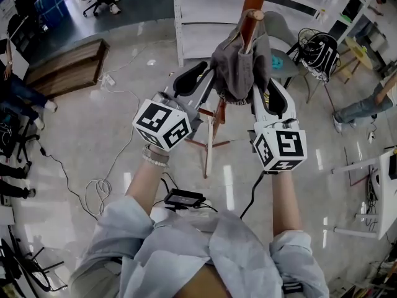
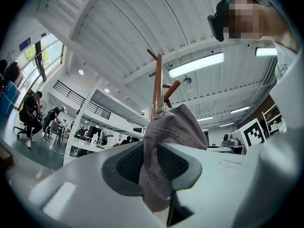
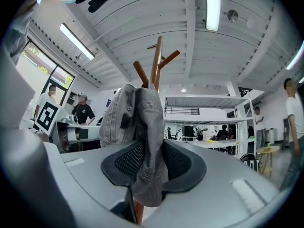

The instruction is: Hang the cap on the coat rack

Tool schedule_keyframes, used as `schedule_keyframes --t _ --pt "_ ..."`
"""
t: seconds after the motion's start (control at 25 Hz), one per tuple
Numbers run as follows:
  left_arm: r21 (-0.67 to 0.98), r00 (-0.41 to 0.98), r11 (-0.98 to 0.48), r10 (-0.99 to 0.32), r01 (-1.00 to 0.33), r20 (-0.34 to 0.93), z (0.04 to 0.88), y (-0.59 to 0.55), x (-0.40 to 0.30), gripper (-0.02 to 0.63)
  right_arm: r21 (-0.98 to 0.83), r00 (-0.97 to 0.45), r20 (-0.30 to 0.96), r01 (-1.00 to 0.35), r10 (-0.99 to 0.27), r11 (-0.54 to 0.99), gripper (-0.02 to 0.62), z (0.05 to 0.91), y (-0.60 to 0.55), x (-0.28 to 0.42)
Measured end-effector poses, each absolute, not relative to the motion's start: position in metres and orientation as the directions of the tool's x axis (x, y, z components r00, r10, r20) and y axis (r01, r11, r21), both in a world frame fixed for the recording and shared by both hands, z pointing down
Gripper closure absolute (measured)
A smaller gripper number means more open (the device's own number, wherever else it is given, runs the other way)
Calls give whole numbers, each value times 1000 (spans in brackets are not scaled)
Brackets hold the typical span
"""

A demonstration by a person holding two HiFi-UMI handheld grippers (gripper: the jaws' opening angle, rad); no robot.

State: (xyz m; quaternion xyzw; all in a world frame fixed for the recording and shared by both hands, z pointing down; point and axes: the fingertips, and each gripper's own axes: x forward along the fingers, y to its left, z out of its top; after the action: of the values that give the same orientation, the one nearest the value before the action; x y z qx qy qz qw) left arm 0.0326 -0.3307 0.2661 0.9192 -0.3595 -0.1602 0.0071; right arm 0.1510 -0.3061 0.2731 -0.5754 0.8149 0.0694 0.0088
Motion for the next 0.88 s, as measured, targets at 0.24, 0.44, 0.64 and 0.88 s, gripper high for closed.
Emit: schedule_keyframes --t 0.24,0.44,0.64,0.88 --pt "76 697 -740 -659 -669 -281 263 -319 32 545 84 -320 -117 -947 -940 312 442 268 -298 154" --pt "12 706 -736 -653 -676 -274 260 -304 31 545 111 -316 -141 -947 -938 302 440 261 -283 149" --pt "0 714 -741 -646 -671 -271 260 -285 33 545 142 -322 -148 -943 -935 302 442 257 -258 143" --pt "-2 718 -744 -645 -668 -261 260 -265 33 546 102 -322 -171 -946 -931 308 457 254 -234 141"
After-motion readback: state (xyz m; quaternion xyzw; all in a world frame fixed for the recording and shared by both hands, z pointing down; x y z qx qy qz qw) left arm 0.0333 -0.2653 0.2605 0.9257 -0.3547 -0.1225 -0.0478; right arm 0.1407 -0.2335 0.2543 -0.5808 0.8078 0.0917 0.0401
